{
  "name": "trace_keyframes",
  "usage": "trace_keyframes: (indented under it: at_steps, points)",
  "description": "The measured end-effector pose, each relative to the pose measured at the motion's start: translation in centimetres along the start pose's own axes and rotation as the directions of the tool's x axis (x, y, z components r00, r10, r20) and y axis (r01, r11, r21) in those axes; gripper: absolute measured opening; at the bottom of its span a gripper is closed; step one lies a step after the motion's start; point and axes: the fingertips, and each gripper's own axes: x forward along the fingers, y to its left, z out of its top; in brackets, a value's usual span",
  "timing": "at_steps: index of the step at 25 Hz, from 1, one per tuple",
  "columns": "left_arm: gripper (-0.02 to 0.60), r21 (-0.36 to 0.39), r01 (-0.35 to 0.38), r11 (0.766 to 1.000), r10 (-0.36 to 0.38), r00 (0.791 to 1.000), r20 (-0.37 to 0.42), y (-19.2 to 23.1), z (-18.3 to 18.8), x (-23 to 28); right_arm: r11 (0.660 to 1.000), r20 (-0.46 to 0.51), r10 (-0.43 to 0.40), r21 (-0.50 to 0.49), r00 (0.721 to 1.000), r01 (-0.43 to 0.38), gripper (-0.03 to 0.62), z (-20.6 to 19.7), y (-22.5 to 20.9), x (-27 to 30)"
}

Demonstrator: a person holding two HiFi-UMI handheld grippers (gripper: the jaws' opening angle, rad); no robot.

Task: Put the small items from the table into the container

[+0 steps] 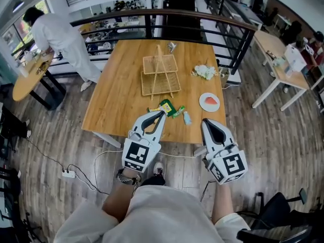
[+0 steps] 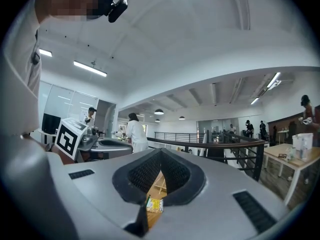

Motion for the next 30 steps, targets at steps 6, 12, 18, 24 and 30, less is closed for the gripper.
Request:
trace_keyframes:
  at_steps: [6, 12, 18, 24, 30]
  points:
    - [0.008, -0.004, 0.018, 1.0, -0.018, 1.0, -0.005, 2.7, -0.7, 3.3, 0.999, -0.036, -0.018, 0.028, 0.999, 0.02, 0.014, -0.7, -2.6, 3.6]
    - [0.008, -0.005, 0.044, 0.999, -0.044, 0.999, -0.019, 4.9, -2.0, 5.5, 0.997, -0.075, -0.067, 0.031, 0.995, 0.07, 0.015, -1.9, -4.8, 7.4]
    - [0.008, -0.019, 0.069, 0.997, -0.07, 0.997, -0.043, 7.0, -4.0, 7.3, 0.996, -0.144, -0.092, -0.028, 0.985, 0.089, 0.015, -3.6, -5.8, 10.6]
    - [0.008, -0.033, 0.088, 0.996, -0.09, 0.994, -0.067, 8.9, -6.1, 8.8, 0.995, -0.227, -0.09, -0.051, 0.97, 0.081, 0.017, -6.1, -6.7, 13.6]
    - [0.008, -0.052, 0.08, 0.995, -0.084, 0.992, -0.093, 10.9, -8.0, 9.4, 0.998, -0.31, -0.052, -0.057, 0.949, 0.036, 0.018, -9.0, -6.3, 16.2]
